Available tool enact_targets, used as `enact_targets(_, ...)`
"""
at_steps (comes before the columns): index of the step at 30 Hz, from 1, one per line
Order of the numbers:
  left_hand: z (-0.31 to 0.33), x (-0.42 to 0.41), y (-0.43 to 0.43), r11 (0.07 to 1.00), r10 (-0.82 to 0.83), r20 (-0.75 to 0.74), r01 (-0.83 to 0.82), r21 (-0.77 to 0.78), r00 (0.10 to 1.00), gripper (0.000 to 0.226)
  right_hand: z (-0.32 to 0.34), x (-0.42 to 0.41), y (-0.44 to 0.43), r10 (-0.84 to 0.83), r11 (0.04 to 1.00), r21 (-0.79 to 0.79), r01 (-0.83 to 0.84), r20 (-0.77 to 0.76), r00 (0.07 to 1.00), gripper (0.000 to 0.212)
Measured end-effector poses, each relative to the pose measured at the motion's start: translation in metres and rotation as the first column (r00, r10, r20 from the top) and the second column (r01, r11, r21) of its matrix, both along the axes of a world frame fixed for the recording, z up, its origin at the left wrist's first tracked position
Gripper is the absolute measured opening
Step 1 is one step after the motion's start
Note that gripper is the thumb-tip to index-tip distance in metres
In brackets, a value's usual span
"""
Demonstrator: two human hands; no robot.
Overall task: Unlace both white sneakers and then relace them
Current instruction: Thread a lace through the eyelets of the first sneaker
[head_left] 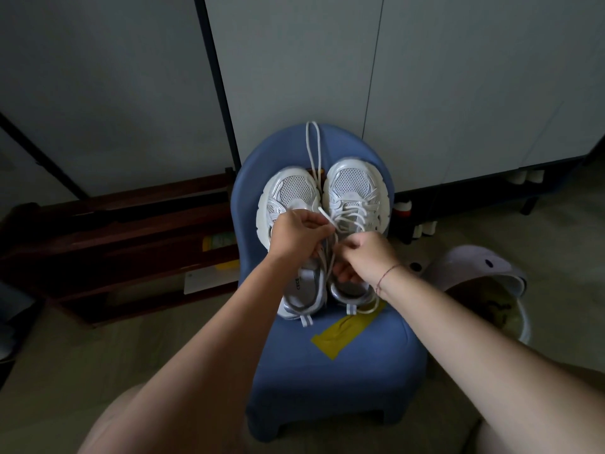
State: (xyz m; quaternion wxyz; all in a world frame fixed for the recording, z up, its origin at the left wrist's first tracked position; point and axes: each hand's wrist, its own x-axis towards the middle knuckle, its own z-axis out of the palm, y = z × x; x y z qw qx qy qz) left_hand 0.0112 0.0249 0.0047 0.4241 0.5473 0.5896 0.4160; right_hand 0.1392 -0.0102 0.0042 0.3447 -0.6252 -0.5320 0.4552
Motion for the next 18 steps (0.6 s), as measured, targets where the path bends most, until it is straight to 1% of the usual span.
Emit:
enact_targets(3,-0.001,-0.001,0.002,1.0,0.001,-0.012,-0.001,0.0,1.0,0.015,0.001,0.004,0.004,0.032,0.999,-0.029,-0.032,0.004,0.999,0.028)
enact_targets(4,-0.002,-0.001,0.002,1.0,0.001,-0.015,-0.001,-0.001,1.0,0.014,0.003,0.006,0.004,0.075,0.995,-0.063,-0.074,0.006,0.997,0.028)
enact_targets(6,-0.003,0.0,0.003,1.0,0.008,-0.017,-0.008,-0.006,1.0,0.013,0.01,0.013,0.001,0.223,0.963,-0.158,-0.216,0.024,0.975,0.028)
enact_targets(7,-0.003,0.0,0.003,1.0,0.008,-0.005,-0.008,-0.01,1.0,0.014,0.013,0.015,-0.003,0.321,0.925,-0.225,-0.308,0.023,0.947,0.026)
enact_targets(9,-0.003,0.0,0.004,1.0,0.004,0.02,-0.004,-0.013,1.0,0.017,0.017,0.017,-0.013,0.504,0.805,-0.35,-0.479,-0.022,0.864,0.021)
enact_targets(10,-0.003,0.0,0.004,1.0,0.002,0.029,-0.001,-0.014,1.0,0.017,0.017,0.018,-0.018,0.562,0.753,-0.381,-0.536,-0.051,0.825,0.018)
enact_targets(11,-0.003,0.0,0.004,1.0,0.001,0.037,0.0,-0.013,0.999,0.017,0.018,0.019,-0.021,0.594,0.723,-0.389,-0.57,-0.071,0.802,0.018)
enact_targets(13,-0.003,0.0,0.004,1.0,0.005,0.033,-0.004,-0.01,0.999,0.017,0.021,0.023,-0.024,0.596,0.719,-0.382,-0.581,-0.091,0.797,0.019)
enact_targets(16,-0.002,0.001,0.001,1.0,0.005,-0.01,-0.005,0.003,1.0,0.017,0.031,0.031,-0.026,0.556,0.744,-0.37,-0.556,-0.117,0.823,0.019)
enact_targets(18,0.0,0.004,-0.001,0.999,0.023,-0.064,-0.02,0.047,0.998,0.017,0.037,0.036,-0.028,0.511,0.777,-0.336,-0.532,-0.157,0.845,0.018)
